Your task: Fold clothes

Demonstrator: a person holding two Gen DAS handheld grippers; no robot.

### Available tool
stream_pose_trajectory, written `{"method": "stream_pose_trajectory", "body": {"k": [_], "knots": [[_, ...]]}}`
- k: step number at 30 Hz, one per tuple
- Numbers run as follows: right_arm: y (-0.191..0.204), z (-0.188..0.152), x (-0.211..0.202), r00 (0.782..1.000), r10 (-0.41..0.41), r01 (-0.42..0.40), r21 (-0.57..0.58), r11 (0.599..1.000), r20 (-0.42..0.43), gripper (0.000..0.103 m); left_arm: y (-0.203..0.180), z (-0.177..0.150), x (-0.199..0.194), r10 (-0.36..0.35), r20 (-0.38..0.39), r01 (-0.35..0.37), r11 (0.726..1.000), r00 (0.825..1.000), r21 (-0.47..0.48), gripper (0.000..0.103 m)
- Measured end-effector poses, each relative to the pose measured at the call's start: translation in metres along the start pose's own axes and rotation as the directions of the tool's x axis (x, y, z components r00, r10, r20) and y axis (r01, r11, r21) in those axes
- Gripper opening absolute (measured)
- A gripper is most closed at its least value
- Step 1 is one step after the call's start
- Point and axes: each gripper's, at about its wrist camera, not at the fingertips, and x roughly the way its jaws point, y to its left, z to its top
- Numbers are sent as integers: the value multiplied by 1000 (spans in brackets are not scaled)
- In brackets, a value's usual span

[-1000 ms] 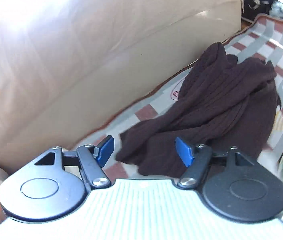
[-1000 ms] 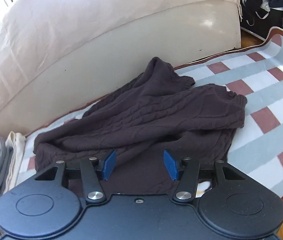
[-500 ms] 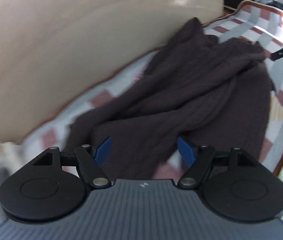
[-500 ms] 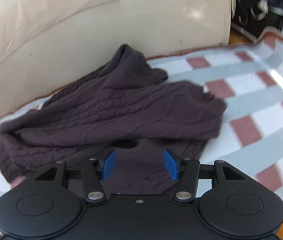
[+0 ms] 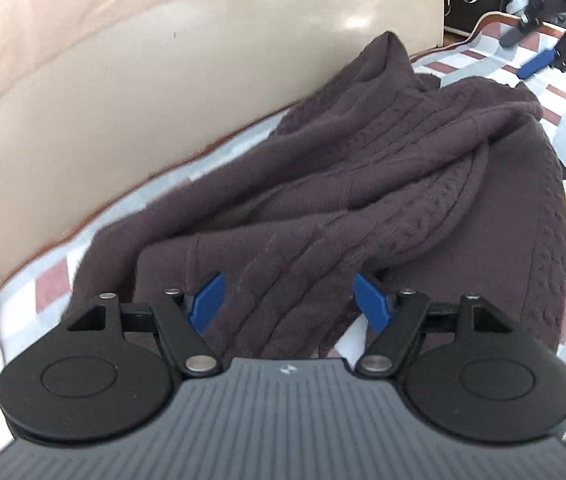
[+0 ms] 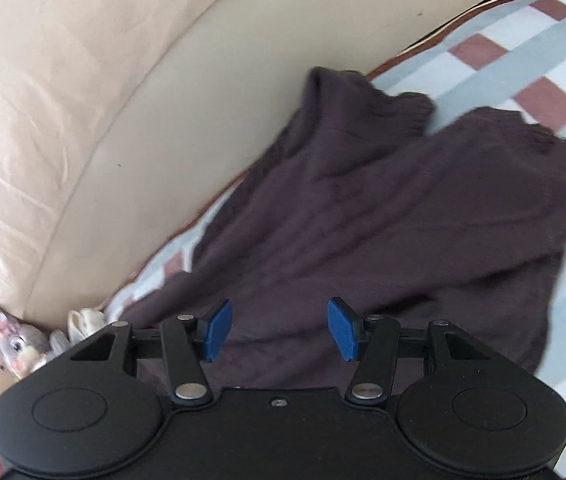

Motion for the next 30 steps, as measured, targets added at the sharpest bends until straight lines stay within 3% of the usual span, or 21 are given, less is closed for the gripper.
{"method": "stream_pose_trajectory", "body": {"k": [3, 7, 9, 11, 14, 17, 18, 19, 22, 28, 30], "knots": [[-5, 2, 0, 994, -93, 95, -45, 994, 53, 59, -5, -6, 11, -31, -17, 31, 999, 999, 21, 72], [-51, -22, -9, 934, -305, 324, -82, 943, 186, 58, -17, -18, 35, 26, -114, -17, 996, 993, 85, 73], [-79, -38, -16, 926, -304, 317, -24, 948, 224, 54, -20, -19, 51, 80, -182, -65, 994, 980, 88, 73], [-97, -53, -20, 921, -297, 301, 21, 953, 252, 53, -22, -19, 61, 113, -186, -94, 990, 976, 108, 73], [-112, -64, -20, 907, -324, 326, 41, 945, 267, 53, -21, -17, 69, 138, -154, -119, 985, 978, 122, 74], [-123, -70, -19, 890, -352, 357, 37, 934, 289, 53, -15, -17, 71, 119, -108, -111, 991, 987, 77, 74], [-127, -72, -18, 887, -351, 358, 32, 933, 300, 53, -12, -16, 70, 115, -87, -110, 992, 990, 58, 64], [-131, -71, -17, 887, -346, 357, 23, 934, 307, 53, -10, -15, 69, 135, -74, -131, 990, 988, 51, 41], [-138, -67, -10, 884, -350, 363, 17, 932, 310, 54, 1, -11, 68, 151, -38, -150, 989, 988, 16, 17], [-152, -48, 7, 859, -394, 376, 119, 919, 327, 63, 15, -6, 62, 157, 61, -155, 987, 986, -45, 11], [-161, -41, 11, 855, -374, 308, 229, 923, 359, 68, 17, -3, 61, 174, 93, -169, 984, 980, -59, 11]]}}
